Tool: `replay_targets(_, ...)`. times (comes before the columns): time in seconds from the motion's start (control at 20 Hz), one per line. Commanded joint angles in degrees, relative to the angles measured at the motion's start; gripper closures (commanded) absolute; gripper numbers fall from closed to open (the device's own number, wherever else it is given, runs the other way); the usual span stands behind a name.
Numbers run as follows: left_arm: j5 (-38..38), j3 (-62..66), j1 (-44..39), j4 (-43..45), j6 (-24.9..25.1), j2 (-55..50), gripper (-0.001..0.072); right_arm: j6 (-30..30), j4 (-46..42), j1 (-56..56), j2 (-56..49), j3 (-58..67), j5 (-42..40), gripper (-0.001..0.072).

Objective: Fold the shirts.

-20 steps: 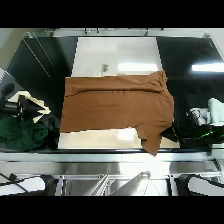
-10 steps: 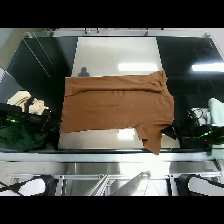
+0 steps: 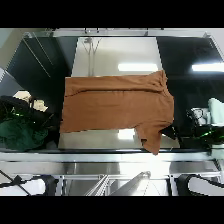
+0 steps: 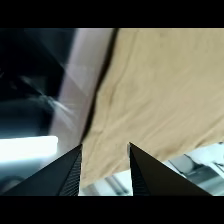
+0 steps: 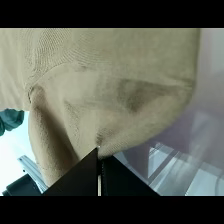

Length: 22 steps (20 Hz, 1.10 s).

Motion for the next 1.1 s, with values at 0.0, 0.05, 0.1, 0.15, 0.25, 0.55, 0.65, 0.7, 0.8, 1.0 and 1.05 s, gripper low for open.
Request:
replay_targets(0.0, 0.5, 0.8, 0.8, 3.8, -0.6, 1.6, 0.0403, -0.4, 0.1, 0.0, 0.0, 0.0, 0.2, 0.0695)
replay_targets(0.05, 0.8, -0.4, 0.8, 3.9, -0.5, 1.3, 0.0403, -0.4, 0.1, 0.0, 0.0, 0.0, 0.2, 0.0695)
replay_targets(0.1, 0.8, -1.7, 0.6, 4.3, -0.5, 0.5, 0.0402, -0.4, 0.1, 0.0, 0.0, 0.0, 0.2, 0.0695)
replay_targets(0.15, 0.9, -2.9, -0.1, 4.4, -0.5, -0.8, 0.0402, -0.4, 0.1, 0.0, 0.0, 0.0, 0.2, 0.0695)
replay_targets(0.25, 1.2, -4.0, -1.4, 4.1, -0.5, -3.5, 0.0403, -0.4, 0.1, 0.0, 0.0, 0.0, 0.4, 0.0695)
replay_targets(0.55, 1.6, -4.0, -6.2, -2.3, 5.0, -3.0, 0.0676, -1.0, 0.0, -0.2, 0.5, 0.1, 2.9, 0.0695)
replay_targets(0.65, 2.9, -4.0, -4.5, -2.2, 5.2, -0.9, 0.0676, -0.9, 0.0, -0.3, 1.9, 0.6, 3.7, 0.0695)
replay_targets(0.7, 3.9, -4.0, -2.7, -2.2, 5.6, 0.0, 0.0676, -0.2, 0.0, -1.0, 2.8, 0.7, 4.0, 0.0696)
replay_targets(0.8, 5.9, -4.0, 1.3, -2.4, 6.8, 1.6, 0.0676, 0.5, 0.0, -3.6, 4.5, 1.4, 6.1, 0.0695)
replay_targets(1.0, 8.4, -4.0, 9.1, -3.3, 8.6, 4.7, 0.0676, 2.7, -0.2, -11.4, 9.6, 1.5, 8.3, 0.0696)
replay_targets(1.05, 9.0, -4.0, 10.2, -3.4, 9.3, 5.0, 0.0676, 2.7, -0.1, -12.4, 10.6, 1.5, 8.7, 0.0696)
